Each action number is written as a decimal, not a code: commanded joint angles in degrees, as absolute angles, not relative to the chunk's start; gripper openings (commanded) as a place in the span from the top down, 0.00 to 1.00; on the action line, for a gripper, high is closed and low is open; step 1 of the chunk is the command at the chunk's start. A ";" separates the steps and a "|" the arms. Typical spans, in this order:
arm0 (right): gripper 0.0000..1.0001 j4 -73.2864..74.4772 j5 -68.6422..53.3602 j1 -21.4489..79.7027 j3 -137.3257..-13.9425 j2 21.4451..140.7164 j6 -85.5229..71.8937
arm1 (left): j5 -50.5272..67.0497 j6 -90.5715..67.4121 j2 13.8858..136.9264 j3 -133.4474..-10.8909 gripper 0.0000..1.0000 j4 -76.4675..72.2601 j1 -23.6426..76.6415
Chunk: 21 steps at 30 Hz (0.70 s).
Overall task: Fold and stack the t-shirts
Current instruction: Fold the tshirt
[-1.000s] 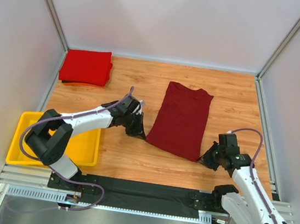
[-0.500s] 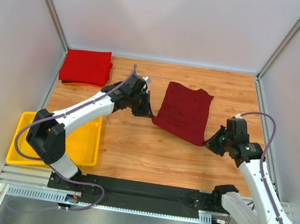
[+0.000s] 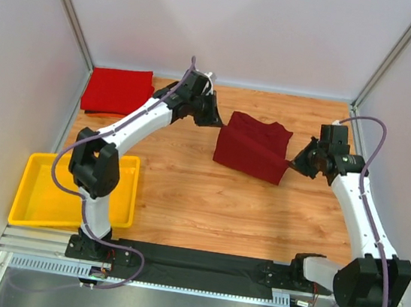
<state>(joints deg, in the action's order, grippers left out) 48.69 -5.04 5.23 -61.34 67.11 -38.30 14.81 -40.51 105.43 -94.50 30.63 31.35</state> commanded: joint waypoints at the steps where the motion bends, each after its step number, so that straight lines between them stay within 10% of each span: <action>1: 1.00 45.18 -4.57 3.87 -66.87 70.74 -35.42 | 17.13 -39.37 109.41 -100.53 1.00 26.37 29.89; 21: 1.00 27.34 -12.66 -3.43 -77.87 91.66 -34.19 | 26.81 -47.72 133.49 -119.43 1.00 3.61 25.84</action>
